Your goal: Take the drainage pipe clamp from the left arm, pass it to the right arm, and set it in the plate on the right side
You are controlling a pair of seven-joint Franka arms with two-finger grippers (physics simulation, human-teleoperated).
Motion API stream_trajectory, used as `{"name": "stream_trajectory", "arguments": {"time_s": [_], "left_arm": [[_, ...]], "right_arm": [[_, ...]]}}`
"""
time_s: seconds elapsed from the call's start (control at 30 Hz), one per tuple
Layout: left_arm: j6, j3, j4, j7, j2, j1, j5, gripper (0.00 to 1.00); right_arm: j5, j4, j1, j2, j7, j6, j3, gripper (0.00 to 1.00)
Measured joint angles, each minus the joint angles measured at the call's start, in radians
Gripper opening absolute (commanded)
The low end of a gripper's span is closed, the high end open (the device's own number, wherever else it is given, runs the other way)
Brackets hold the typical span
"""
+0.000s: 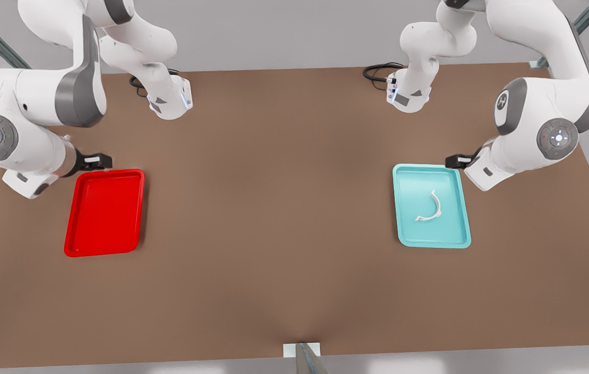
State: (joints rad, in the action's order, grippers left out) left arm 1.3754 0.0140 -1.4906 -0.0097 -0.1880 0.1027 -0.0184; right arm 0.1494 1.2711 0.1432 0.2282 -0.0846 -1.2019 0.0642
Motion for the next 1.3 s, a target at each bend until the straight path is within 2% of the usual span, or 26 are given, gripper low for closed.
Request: {"name": "stream_trajectory", "arguments": {"time_s": [0.1, 0.17, 0.33, 0.47, 0.6, 0.73, 1.23, 1.27, 1.3], "left_arm": [[0.034, -0.025, -0.051, 0.007, -0.024, 0.006, -0.004, 1.0], [0.124, -0.079, -0.196, 0.011, -0.058, -0.014, -0.007, 1.0], [0.497, -0.152, -0.584, 0.017, -0.074, -0.033, -0.004, 1.0], [0.77, -0.158, -0.711, 0.012, -0.102, -0.028, 0.051, 1.0], [0.968, -0.155, -0.754, 0.009, -0.125, -0.025, 0.083, 1.0], [1.065, -0.146, -0.772, 0.008, -0.143, -0.023, 0.093, 1.0], [1.145, -0.144, -0.775, -0.069, -0.213, -0.025, 0.099, 1.0], [1.148, -0.144, -0.774, -0.077, -0.22, -0.026, 0.1, 0.94], [1.152, -0.144, -0.774, -0.085, -0.224, -0.026, 0.1, 0.79]], "right_arm": [[0.002, 0.022, -0.008, -0.014, 0.003, -0.049, -0.001, 1.0], [0.001, 0.012, -0.004, 0.008, 0.003, -0.07, 0.0, 1.0], [0.009, 0.007, 0.016, 0.037, 0.007, -0.117, 0.0, 1.0], [0.008, -0.008, 0.011, 0.042, 0.009, -0.161, 0.005, 1.0], [-0.03, -0.012, -0.035, 0.033, 0.01, -0.198, 0.012, 1.0], [-0.059, -0.026, -0.071, 0.028, 0.009, -0.216, 0.011, 1.0], [-0.078, -0.023, -0.07, 0.031, 0.006, -0.226, 0.011, 1.0], [-0.078, -0.023, -0.07, 0.033, 0.006, -0.225, 0.011, 1.0], [-0.078, -0.022, -0.07, 0.035, 0.006, -0.226, 0.011, 1.0]]}}
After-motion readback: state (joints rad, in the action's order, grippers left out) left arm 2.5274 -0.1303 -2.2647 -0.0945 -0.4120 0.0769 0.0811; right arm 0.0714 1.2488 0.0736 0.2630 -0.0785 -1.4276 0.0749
